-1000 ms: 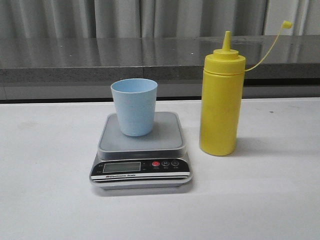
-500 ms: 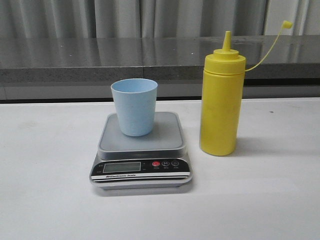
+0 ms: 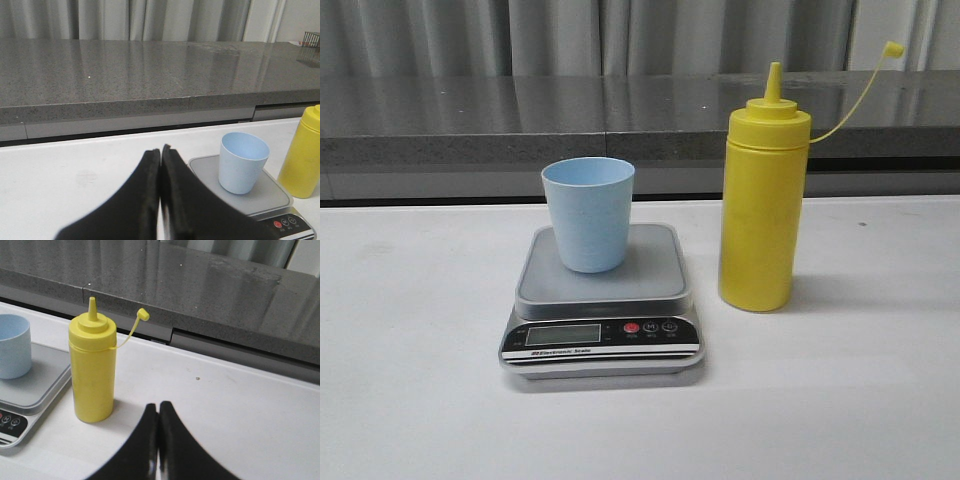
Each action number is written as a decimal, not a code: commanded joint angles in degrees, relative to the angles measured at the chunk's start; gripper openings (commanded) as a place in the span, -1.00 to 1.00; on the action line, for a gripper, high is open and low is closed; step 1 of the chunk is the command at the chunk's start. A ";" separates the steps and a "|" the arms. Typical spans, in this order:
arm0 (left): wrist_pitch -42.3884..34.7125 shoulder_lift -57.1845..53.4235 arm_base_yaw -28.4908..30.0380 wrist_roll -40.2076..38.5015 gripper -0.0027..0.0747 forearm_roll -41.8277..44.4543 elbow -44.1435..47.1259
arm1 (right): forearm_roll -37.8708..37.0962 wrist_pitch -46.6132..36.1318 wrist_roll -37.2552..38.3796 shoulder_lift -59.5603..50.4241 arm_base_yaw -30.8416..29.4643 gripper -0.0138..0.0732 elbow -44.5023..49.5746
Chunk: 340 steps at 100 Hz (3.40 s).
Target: Pour seasoning into cup on scale with both arms
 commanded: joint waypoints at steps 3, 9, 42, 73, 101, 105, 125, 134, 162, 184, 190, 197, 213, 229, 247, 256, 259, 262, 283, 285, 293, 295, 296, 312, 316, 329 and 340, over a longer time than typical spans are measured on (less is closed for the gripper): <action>-4.44 0.48 0.32 0.06 -0.98 -0.22 -1.47 | -0.59 -7.33 0.31 0.04 -0.31 -0.84 -1.49; -4.44 0.48 0.32 0.06 -0.98 -0.22 -1.47 | -0.71 -8.51 0.31 -0.07 -0.59 -0.84 -1.37; -4.44 0.48 0.32 0.06 -0.98 -0.22 -1.47 | -0.74 -10.27 4.34 -11.87 -6.43 -0.84 5.46; -4.44 0.48 0.32 0.06 -0.98 -0.22 -1.47 | -0.74 -10.09 8.46 -24.38 -10.21 -0.84 13.58; -4.44 0.58 0.32 0.06 -0.98 -0.22 -1.47 | -0.63 -12.58 9.23 -24.14 -10.26 -0.84 19.23; -4.44 0.58 0.32 0.06 -0.98 -0.22 -1.47 | -0.63 -12.88 9.52 -24.14 -10.26 -0.84 19.81; -4.44 0.58 0.32 0.06 -0.98 -0.22 -1.47 | -0.69 -12.88 10.28 -24.14 -10.26 -0.84 20.68; -4.44 0.58 0.32 0.06 -0.98 -0.22 -1.47 | -0.69 -12.88 10.28 -24.14 -10.26 -0.84 20.68; -4.44 0.58 0.32 0.06 -0.98 -0.22 -1.47 | -0.69 -12.88 10.28 -24.14 -10.26 -0.84 20.68; -4.44 0.58 0.32 0.06 -0.98 -0.22 -1.47 | -0.69 -12.88 10.28 -24.14 -10.26 -0.84 20.68; -4.44 0.58 0.32 0.06 -0.98 -0.22 -1.47 | -0.69 -12.88 10.28 -24.14 -10.26 -0.84 20.68; -4.44 0.58 0.32 0.06 -0.98 -0.22 -1.47 | -0.69 -12.88 10.28 -24.14 -10.26 -0.84 20.68; -4.44 0.58 0.32 0.06 -0.98 -0.22 -1.47 | -0.69 -12.88 10.28 -24.14 -10.26 -0.84 20.68; -4.44 0.58 0.32 0.06 -0.98 -0.22 -1.47 | -0.69 -12.88 10.28 -24.14 -10.26 -0.84 20.68; -4.44 0.58 0.32 0.06 -0.98 -0.22 -1.47 | -0.69 -12.88 10.28 -24.14 -10.26 -0.84 20.68; -4.37 0.58 0.32 0.06 -0.98 -0.22 -1.47 | -0.69 -12.88 10.28 -24.14 -10.26 -0.84 20.68; -4.37 0.58 0.32 0.06 -0.98 -0.10 -1.47 | -0.69 -12.88 10.28 -24.14 -10.26 -0.84 20.68; -4.37 0.46 0.32 0.06 -0.98 1.04 -1.47 | -0.69 -12.88 10.28 -24.14 -10.26 -0.84 20.68; -4.37 -1.89 3.95 0.06 -0.98 7.37 -0.77 | -0.69 -12.88 10.28 -24.14 -10.26 -0.84 20.68; -4.37 -2.39 4.51 0.06 -0.98 7.37 -0.37 | -0.69 -12.88 10.28 -24.14 -10.26 -0.84 20.68; -4.50 -4.62 7.03 0.06 -0.98 7.37 1.27 | -0.69 -12.88 10.28 -24.14 -10.26 -0.84 20.68; -4.50 -5.31 7.71 0.06 -0.98 7.37 1.88 | -0.69 -12.88 10.28 -24.14 -10.26 -0.84 20.68; -4.50 -5.57 7.94 0.06 -0.98 7.37 2.28 | -0.69 -12.88 10.28 -24.14 -10.26 -0.84 20.68; -4.50 -11.42 12.78 0.06 -0.98 7.37 7.82 | -0.69 -12.88 10.28 -24.14 -10.26 -0.84 20.68; -4.50 -12.92 13.78 0.06 -0.98 7.48 9.02 | -0.69 -12.88 10.28 -24.14 -10.26 -0.84 20.68; -4.50 -17.30 16.05 0.06 -0.98 8.46 12.99 | -0.69 -12.88 10.28 -24.14 -10.26 -0.84 20.68; -4.39 -20.00 16.91 0.06 -0.98 10.04 15.33 | -0.69 -12.88 10.28 -24.14 -10.26 -0.84 20.68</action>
